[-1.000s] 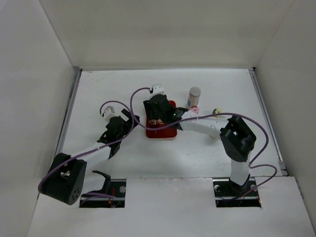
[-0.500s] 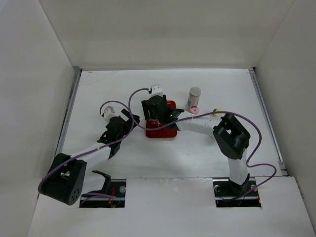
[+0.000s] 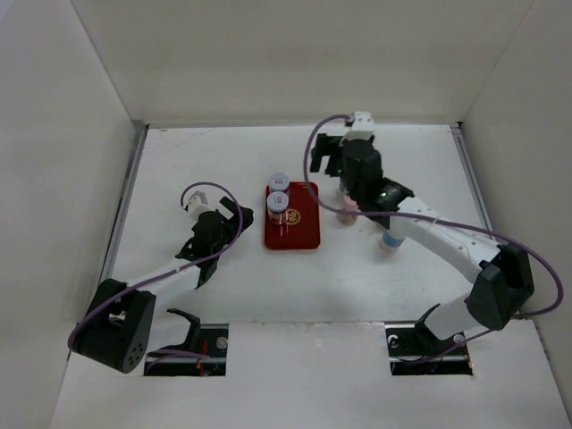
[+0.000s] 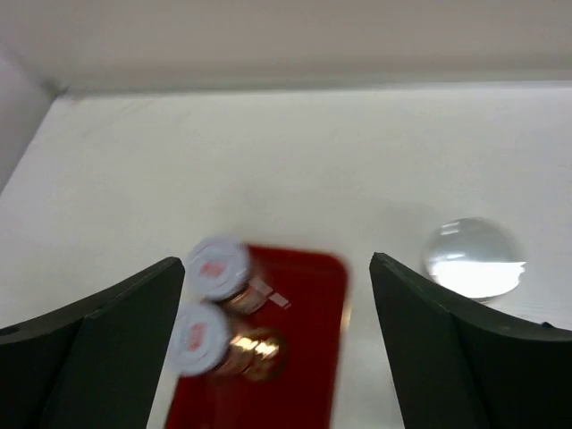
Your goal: Organize the condiment bottles
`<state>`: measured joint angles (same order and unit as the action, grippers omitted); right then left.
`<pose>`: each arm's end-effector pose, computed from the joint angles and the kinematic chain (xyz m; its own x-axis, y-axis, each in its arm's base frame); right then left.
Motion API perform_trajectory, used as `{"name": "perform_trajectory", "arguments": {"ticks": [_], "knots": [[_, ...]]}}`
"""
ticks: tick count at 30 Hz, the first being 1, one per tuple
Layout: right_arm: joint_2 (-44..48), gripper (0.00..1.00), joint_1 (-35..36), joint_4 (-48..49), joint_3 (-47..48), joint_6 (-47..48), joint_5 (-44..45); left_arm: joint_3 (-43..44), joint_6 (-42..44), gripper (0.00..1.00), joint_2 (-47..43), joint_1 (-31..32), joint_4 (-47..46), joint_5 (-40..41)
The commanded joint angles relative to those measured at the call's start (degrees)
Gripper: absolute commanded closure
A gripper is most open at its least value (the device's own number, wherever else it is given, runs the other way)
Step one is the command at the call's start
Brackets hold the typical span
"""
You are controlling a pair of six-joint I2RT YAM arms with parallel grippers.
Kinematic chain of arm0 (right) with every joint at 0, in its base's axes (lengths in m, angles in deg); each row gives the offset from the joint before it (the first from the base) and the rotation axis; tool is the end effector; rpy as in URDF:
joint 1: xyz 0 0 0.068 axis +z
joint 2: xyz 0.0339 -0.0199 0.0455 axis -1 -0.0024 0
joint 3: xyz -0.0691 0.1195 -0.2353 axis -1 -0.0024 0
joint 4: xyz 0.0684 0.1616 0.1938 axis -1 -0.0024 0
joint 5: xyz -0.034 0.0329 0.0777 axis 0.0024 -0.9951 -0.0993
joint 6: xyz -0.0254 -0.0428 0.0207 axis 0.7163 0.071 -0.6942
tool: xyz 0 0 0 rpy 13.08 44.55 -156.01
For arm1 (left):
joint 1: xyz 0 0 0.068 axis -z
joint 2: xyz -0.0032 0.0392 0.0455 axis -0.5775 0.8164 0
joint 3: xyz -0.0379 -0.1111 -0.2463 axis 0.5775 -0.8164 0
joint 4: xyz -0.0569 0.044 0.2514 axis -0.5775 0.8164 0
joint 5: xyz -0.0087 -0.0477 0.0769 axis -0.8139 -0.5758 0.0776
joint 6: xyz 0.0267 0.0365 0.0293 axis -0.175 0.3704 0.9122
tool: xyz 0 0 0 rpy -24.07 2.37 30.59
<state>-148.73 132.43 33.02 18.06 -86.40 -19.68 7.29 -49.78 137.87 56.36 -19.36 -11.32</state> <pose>0.2725 0.2289 0.3485 -0.2493 0.1333 -0.9592 -0.2288 0.9543 0.1921 0.2154 -0.0749 0.1653 -0.3711 -0.7130 -0.5949 -0.2331 0.6916 -0.6836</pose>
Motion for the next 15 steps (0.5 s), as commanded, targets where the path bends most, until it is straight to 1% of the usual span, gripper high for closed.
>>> {"name": "perform_trajectory", "arguments": {"ticks": [1, 4, 7, 11, 13, 15], "knots": [[1.3, 0.06, -8.8, -1.0, -2.2, 1.6, 5.5, -0.4, -0.4, 0.00, -0.6, 0.3, -2.6, 0.2], [-1.6, 0.02, -13.3, -2.4, -1.8, 3.4, 4.2, -0.4, -0.4, 0.00, -1.0, 0.3, -2.6, 0.1], [-4.9, 0.00, -14.1, -3.3, -0.1, 5.0, 0.6, -0.6, -0.3, 0.00, -0.7, 0.1, -2.6, 0.5], [-9.9, 0.00, -15.1, -3.1, 2.3, 4.7, -0.7, -0.1, -0.3, 0.00, 0.1, 0.2, -2.6, 0.0], [-11.9, 0.02, -15.6, -3.4, 3.3, 4.5, -0.6, -0.2, -0.3, 0.00, 0.5, 0.1, -2.7, 0.4], [-13.5, 0.07, -16.0, -3.8, 4.4, 4.4, -0.1, 0.0, -0.3, 0.00, 1.1, -0.1, -2.8, -0.2]]}}
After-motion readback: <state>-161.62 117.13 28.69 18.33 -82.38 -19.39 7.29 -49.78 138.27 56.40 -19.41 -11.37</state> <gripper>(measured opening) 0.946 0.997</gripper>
